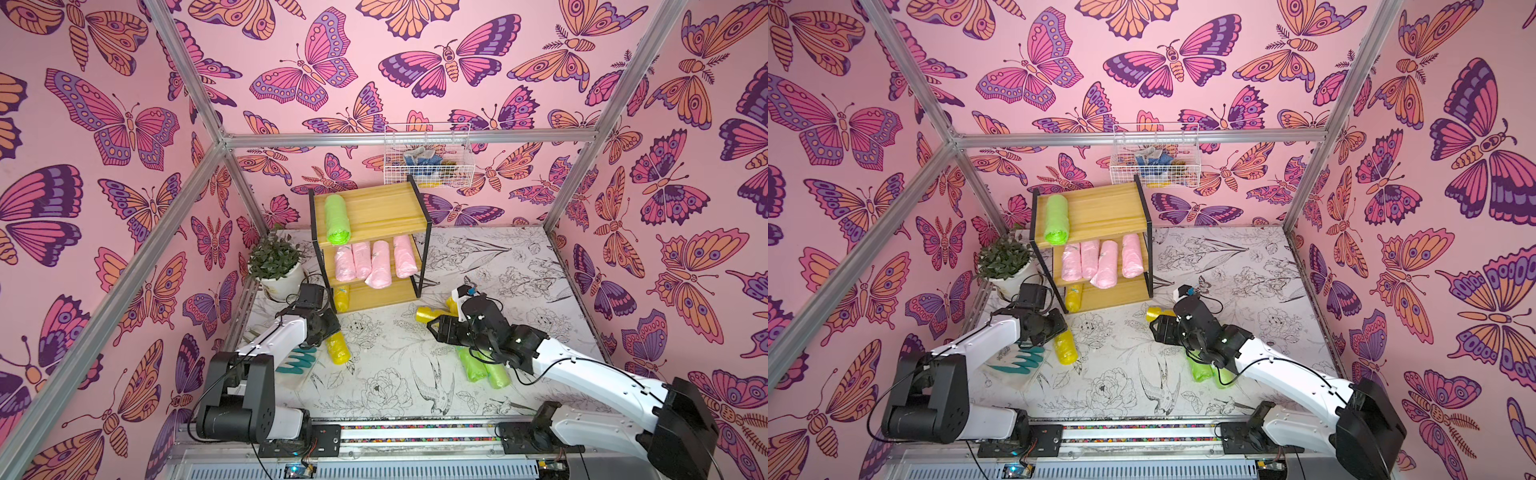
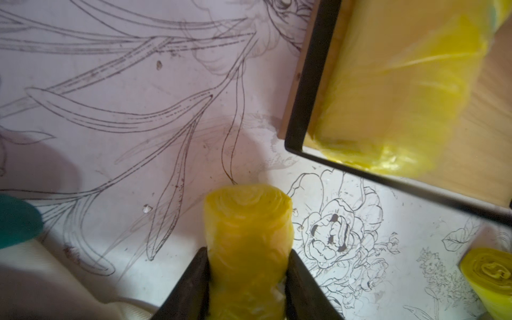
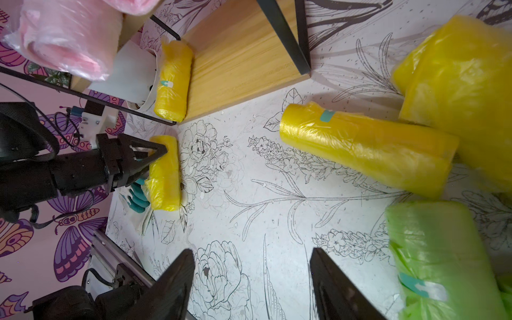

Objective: Sort the rolls of trash bags by color and place them on the shelf
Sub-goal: Pick up the roll of trash bags from the center of the board.

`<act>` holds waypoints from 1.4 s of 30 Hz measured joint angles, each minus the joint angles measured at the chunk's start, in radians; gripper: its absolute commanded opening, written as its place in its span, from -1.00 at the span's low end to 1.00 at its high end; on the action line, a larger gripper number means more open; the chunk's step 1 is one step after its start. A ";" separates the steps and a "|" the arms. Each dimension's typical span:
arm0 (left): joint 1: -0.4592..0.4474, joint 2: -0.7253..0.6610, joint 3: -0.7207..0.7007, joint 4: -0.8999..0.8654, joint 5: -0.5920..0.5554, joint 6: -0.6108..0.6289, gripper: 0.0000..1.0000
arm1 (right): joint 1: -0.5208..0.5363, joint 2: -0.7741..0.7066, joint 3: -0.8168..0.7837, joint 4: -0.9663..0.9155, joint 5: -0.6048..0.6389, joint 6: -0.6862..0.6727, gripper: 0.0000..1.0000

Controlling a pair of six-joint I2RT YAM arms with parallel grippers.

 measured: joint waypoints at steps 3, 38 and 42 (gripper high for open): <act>0.004 -0.037 -0.040 0.039 0.021 -0.022 -0.79 | 0.022 -0.035 0.000 -0.024 0.015 0.005 0.38; -0.003 -1.098 -0.247 -0.277 0.414 -0.558 -1.00 | 0.401 0.356 0.118 0.510 -0.094 0.260 0.62; -0.003 -1.090 -0.247 -0.284 0.413 -0.561 -1.00 | 0.424 0.362 0.119 0.521 -0.098 0.274 0.62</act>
